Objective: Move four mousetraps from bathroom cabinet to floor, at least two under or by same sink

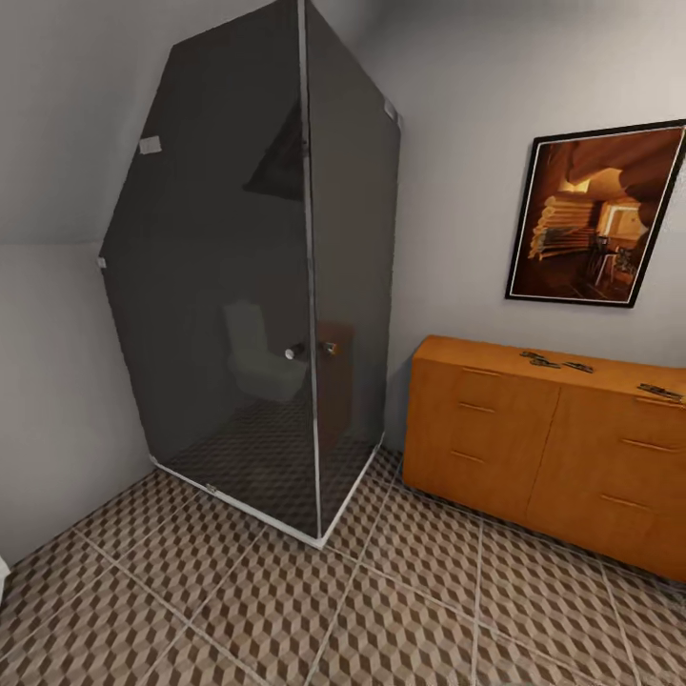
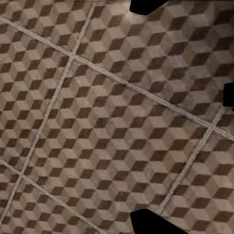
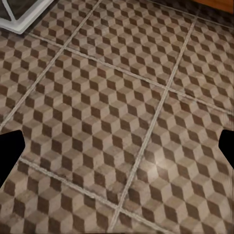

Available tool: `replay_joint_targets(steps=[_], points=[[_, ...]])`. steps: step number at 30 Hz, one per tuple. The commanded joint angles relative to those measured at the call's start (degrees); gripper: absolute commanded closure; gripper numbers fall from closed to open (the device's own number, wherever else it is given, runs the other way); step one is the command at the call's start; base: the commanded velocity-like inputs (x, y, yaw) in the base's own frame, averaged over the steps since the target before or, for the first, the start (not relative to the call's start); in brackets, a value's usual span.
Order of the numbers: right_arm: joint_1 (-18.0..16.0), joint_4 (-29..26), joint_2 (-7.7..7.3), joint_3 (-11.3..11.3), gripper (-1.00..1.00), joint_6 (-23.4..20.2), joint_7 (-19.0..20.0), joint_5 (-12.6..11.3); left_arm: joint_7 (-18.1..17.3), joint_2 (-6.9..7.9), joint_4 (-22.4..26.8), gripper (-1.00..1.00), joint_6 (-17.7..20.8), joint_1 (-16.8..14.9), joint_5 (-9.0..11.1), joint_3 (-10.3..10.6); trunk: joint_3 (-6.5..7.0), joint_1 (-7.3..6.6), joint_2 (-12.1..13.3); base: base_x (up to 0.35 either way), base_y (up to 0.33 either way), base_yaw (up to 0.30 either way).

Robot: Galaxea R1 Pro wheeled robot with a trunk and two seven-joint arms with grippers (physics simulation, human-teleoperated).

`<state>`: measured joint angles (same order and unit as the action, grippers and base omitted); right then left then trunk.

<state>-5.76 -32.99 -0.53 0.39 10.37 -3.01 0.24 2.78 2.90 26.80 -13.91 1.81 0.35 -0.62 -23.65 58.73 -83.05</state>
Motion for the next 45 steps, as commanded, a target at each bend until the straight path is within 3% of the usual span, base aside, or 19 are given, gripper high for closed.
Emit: replay_joint_targets(steps=[1,45], points=[[-0.04,0.05,0.00,0.04,-1.00,0.17,-0.15,0.02,0.13,0.00,0.09,-1.00,-0.07,0.03,0.02,0.00,-0.05,0.00,-0.03,0.000,0.000,-0.292],[-0.04,0.12,0.00,0.04,-1.00,0.17,-0.16,0.03,0.12,0.00,0.09,-1.00,-0.07,0.03,0.04,0.00,-0.05,0.00,-0.03,0.002,-0.004,-0.292]])
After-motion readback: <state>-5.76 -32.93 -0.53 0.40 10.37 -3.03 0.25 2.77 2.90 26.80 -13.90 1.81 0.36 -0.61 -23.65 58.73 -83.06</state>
